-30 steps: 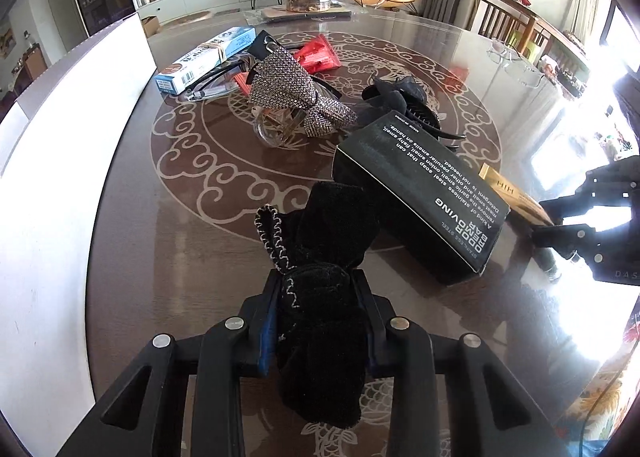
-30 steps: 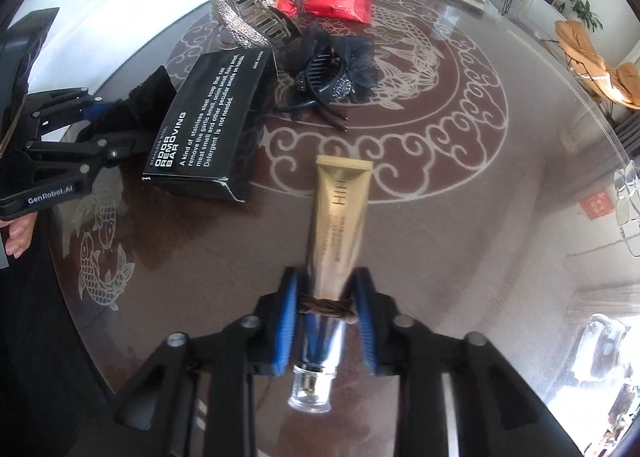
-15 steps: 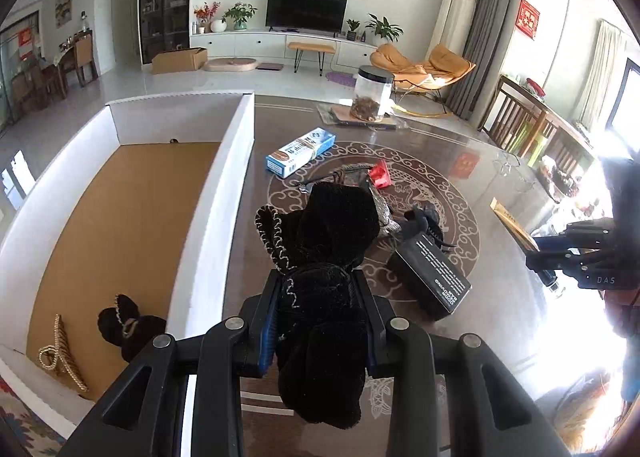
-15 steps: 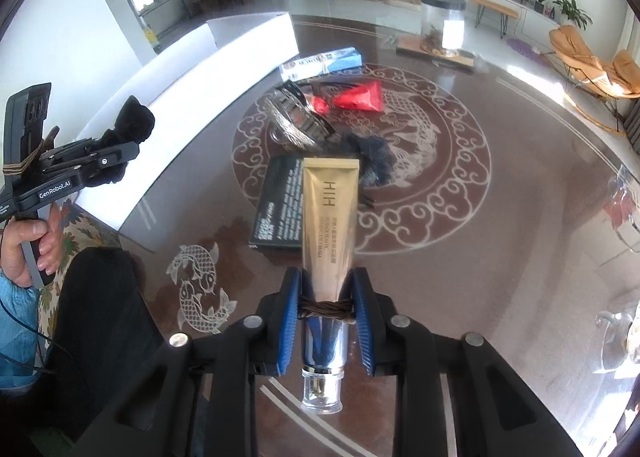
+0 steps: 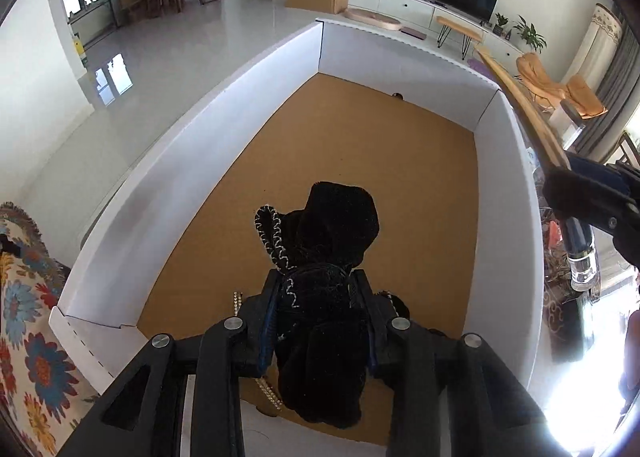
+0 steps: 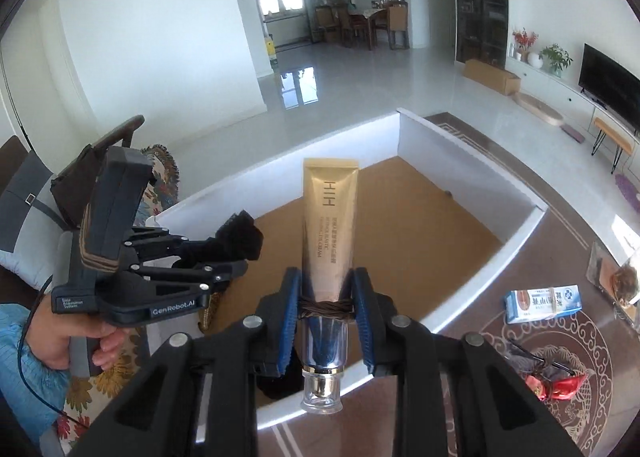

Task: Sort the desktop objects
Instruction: 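Carry the scrunchie with the left gripper while the right gripper carries the gold tube into the bin, then return both grippers from the bin to the table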

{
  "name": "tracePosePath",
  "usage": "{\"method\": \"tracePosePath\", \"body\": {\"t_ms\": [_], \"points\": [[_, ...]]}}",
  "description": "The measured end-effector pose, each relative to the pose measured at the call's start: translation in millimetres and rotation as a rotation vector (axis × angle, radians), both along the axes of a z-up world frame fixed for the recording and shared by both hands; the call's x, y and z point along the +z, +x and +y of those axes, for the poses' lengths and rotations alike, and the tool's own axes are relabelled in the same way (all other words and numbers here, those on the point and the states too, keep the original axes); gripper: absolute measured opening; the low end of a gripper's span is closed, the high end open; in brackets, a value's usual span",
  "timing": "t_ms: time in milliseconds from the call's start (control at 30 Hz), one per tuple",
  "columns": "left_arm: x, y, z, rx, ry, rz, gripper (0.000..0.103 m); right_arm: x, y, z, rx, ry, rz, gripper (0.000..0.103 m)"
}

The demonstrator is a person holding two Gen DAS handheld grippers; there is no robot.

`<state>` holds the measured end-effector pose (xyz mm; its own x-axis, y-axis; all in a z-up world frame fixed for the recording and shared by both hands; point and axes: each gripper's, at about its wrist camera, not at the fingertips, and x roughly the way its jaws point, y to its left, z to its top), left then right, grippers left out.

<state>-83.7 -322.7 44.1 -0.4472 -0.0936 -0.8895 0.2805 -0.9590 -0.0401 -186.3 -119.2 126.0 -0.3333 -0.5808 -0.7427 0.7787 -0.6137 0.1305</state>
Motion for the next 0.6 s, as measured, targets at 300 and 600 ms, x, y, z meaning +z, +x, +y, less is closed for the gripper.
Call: {"method": "tracePosePath", "body": {"t_ms": [300,600], "points": [[-3,11,20,0.034,-0.069,0.019,0.085,-25,4,17,-0.057,-0.029,-0.006,0.069],[63,55,200,-0.399,0.001,0.212,0.094,-22,73,232,-0.262,0.052,0.263,0.092]]}}
